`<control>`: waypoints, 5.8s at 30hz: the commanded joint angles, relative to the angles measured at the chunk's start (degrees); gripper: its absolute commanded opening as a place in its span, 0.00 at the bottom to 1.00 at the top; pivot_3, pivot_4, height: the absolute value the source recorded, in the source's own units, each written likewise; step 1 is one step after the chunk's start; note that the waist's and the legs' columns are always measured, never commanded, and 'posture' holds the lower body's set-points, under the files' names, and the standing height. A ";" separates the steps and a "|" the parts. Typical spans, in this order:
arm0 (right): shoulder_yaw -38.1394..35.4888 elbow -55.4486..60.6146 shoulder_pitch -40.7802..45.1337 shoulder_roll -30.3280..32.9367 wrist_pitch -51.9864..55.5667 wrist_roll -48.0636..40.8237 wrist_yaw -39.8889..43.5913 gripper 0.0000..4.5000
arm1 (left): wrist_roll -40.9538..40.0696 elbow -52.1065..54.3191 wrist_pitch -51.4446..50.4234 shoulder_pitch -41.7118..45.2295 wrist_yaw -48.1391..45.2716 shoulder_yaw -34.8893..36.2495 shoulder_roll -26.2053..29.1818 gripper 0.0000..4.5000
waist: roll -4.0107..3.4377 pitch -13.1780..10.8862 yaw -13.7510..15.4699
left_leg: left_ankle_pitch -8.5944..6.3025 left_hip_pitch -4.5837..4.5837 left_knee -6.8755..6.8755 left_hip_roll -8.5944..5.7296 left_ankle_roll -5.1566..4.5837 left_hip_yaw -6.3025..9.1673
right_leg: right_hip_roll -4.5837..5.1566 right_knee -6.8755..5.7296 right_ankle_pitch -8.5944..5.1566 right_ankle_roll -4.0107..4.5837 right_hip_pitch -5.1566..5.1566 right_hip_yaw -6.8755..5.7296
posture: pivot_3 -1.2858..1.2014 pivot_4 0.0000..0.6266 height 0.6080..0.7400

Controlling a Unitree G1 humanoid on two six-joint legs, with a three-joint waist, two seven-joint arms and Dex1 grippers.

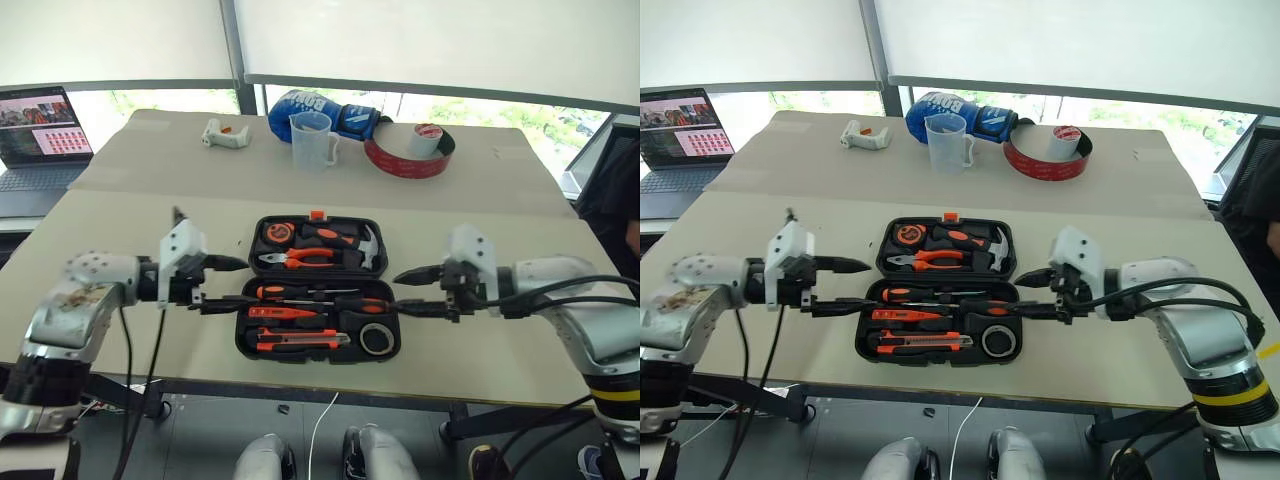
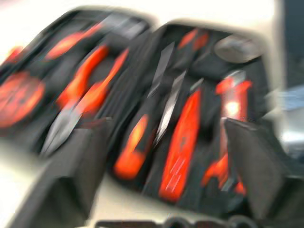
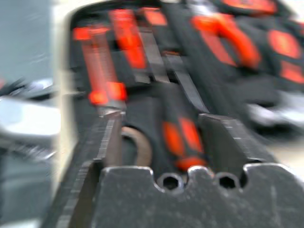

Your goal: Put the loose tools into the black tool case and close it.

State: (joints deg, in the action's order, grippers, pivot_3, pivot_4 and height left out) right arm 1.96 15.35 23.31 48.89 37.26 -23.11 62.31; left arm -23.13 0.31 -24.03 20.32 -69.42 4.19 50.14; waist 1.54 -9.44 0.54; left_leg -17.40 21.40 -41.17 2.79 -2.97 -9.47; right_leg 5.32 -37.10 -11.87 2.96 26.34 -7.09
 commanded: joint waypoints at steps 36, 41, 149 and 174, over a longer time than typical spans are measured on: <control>2.19 0.90 -9.73 2.82 -12.68 9.63 4.81 0.06 | 10.71 -5.04 7.27 -4.29 -0.28 -6.16 0.40 0.12 | -0.02 0.00 0.20 | -0.02 -0.04 0.14 0.00 0.01 -0.07 | 0.11 -0.01 -0.02 0.02 0.04 0.02 | 0.52 0.24 0.80; -2.33 -2.34 -5.22 3.28 -0.41 3.84 2.15 0.43 | 10.16 -13.25 3.78 1.05 2.36 -3.74 1.18 0.50 | -0.02 0.00 -0.06 | -0.02 -0.10 0.15 0.00 0.00 -0.02 | 0.11 -0.01 -0.01 0.04 0.01 0.00 | 0.52 0.24 0.80; -12.22 21.72 -45.98 6.64 -31.34 2.02 0.59 0.30 | 5.23 -11.82 9.97 -2.48 9.63 8.51 1.96 0.80 | 0.02 0.05 1.48 | -0.32 -0.25 0.44 0.05 0.08 0.09 | 0.10 0.02 -0.13 0.15 -0.11 -0.12 | 0.52 0.24 0.80; 3.64 -6.61 -7.22 -7.11 -25.78 20.28 -13.45 0.00 | 19.49 -28.89 27.50 21.08 -17.73 -17.73 -11.02 0.01 | 0.28 0.02 -1.44 | -0.09 -0.05 -0.44 -0.02 -0.14 -0.18 | 0.13 -0.60 -0.25 -0.17 -0.02 0.11 | 0.52 0.24 0.80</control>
State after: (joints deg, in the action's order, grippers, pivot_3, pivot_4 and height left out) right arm 7.99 9.39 14.87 41.47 12.00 -2.59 49.89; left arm -1.38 -33.36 6.70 43.22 -84.64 -12.73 39.42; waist 1.82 -9.42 -0.90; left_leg -17.49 21.36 -41.61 2.79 -3.11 -9.65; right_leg 5.45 -37.70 -12.13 2.80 26.33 -6.98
